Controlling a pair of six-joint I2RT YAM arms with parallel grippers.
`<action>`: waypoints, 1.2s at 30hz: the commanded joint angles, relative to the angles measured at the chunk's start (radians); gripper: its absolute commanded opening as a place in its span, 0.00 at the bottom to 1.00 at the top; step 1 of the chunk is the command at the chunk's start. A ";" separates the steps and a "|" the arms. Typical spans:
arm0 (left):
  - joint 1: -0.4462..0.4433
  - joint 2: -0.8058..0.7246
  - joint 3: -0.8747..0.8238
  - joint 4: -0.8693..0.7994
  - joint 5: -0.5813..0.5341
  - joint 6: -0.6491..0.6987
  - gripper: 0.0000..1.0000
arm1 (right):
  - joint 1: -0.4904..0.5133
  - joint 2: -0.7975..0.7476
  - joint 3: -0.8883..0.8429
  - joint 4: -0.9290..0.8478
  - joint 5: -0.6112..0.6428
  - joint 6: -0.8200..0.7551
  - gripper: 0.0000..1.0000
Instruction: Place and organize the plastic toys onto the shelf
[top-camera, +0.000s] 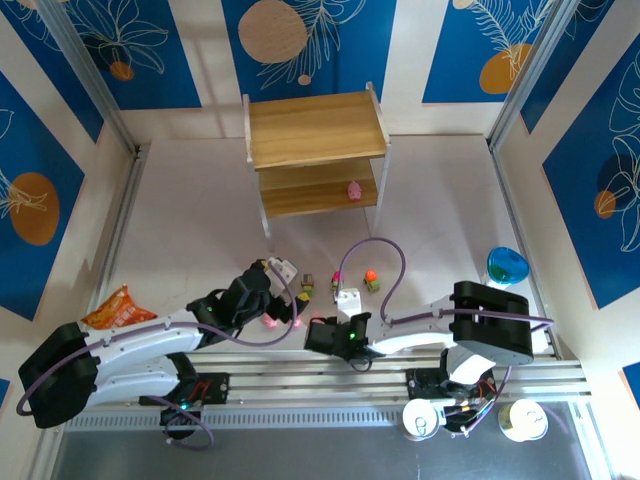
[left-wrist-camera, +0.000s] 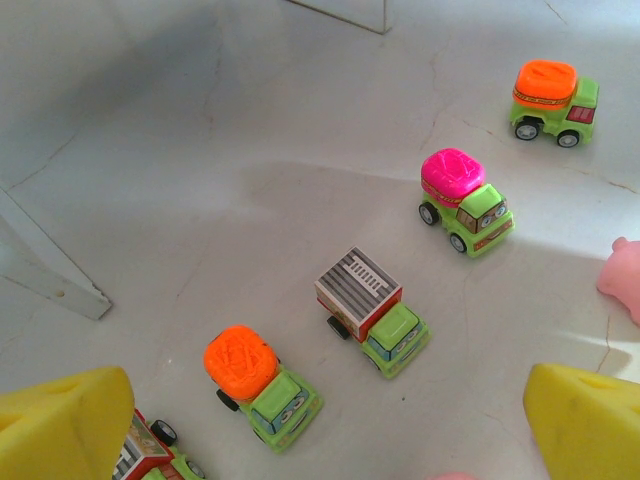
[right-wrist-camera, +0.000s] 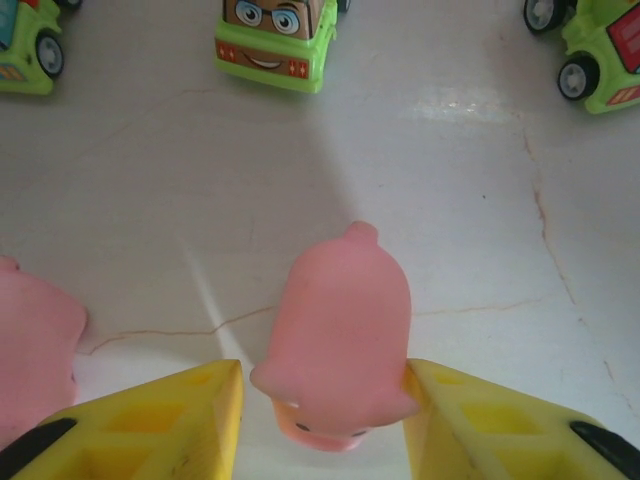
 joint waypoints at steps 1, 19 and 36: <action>-0.008 0.003 0.022 0.009 -0.017 -0.001 1.00 | -0.011 0.021 0.010 0.002 0.004 0.005 0.46; -0.008 0.008 0.021 0.012 -0.018 0.001 1.00 | -0.027 0.028 0.004 0.006 0.007 0.010 0.36; -0.011 0.000 0.019 0.017 -0.001 0.005 1.00 | -0.063 -0.160 0.027 -0.086 0.062 -0.104 0.31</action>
